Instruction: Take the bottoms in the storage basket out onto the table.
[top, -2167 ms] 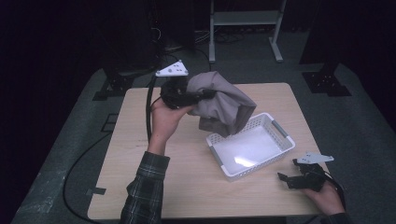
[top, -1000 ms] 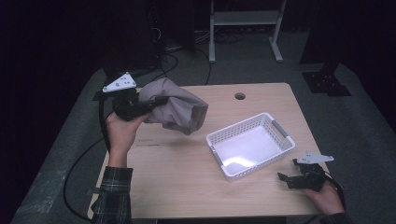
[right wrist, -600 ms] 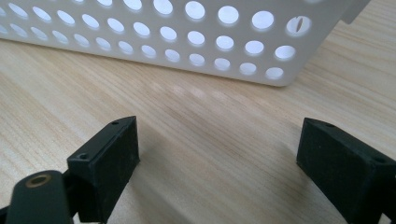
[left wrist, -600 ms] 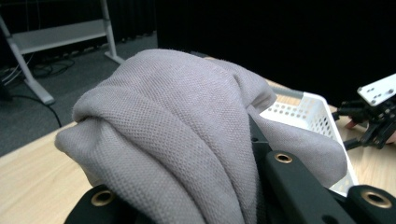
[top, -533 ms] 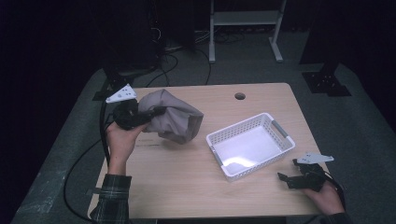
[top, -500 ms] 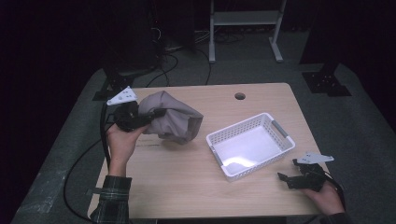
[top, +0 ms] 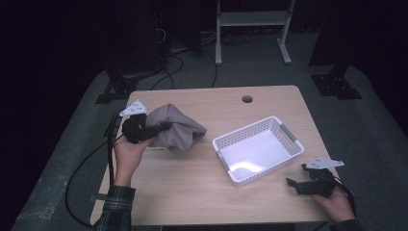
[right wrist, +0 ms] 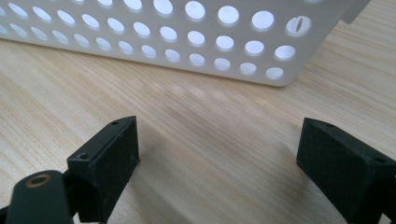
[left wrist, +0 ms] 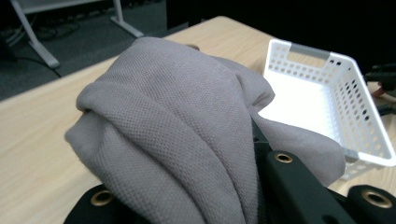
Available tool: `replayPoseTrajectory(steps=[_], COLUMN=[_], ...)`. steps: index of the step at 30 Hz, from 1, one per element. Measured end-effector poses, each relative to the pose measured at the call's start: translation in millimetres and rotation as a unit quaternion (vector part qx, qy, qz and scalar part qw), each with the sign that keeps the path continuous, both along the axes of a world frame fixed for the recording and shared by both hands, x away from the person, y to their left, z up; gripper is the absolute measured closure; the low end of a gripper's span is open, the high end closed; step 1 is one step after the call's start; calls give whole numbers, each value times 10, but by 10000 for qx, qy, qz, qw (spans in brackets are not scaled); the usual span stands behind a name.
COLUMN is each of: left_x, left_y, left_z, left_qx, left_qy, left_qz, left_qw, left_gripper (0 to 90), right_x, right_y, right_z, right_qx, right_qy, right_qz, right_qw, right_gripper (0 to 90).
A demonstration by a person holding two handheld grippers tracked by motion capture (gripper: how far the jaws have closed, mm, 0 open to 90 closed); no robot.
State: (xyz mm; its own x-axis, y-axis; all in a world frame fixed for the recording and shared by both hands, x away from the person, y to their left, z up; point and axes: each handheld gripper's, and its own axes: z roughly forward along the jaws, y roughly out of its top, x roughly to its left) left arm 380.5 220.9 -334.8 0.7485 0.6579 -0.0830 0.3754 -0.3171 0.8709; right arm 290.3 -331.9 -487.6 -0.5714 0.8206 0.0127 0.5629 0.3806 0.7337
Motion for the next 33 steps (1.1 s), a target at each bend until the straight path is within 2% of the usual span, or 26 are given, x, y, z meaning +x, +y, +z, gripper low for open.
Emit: replayPoseTrajectory(steps=[1,4,9,12,16,21,26,33], left_x=[21,41,90,113,120,144,190,257], left_y=[8,15,38,51,58,71,40,-76], left_z=[-65,-138,-323,-401,-498,-613,-703,-849], left_qx=[17,26,160,173,312,454,483,746], left_qy=[88,191,454,569,682,907,1106,1297], left_qz=[4,27,84,110,139,244,270,286], left_qw=[10000,9998,9988,9982,9971,9945,9923,9883], left_gripper=[775,774,772,771,769,767,764,756], right_x=[1,1,1,1,1,1,1,1], right_y=[-1,-1,-2,-2,-2,-2,-2,-2], right_z=[0,0,0,0,0,0,0,0], right_qx=[-7,-8,-8,-7,-7,-8,-7,-8], right_qy=[-4,-3,-3,-5,-2,-3,-3,-2], right_qz=[12,11,12,14,10,12,13,11], right_qw=[10000,10000,10000,10000,10000,10000,10000,10000], right_gripper=[115,115,115,115,115,115,115,115])
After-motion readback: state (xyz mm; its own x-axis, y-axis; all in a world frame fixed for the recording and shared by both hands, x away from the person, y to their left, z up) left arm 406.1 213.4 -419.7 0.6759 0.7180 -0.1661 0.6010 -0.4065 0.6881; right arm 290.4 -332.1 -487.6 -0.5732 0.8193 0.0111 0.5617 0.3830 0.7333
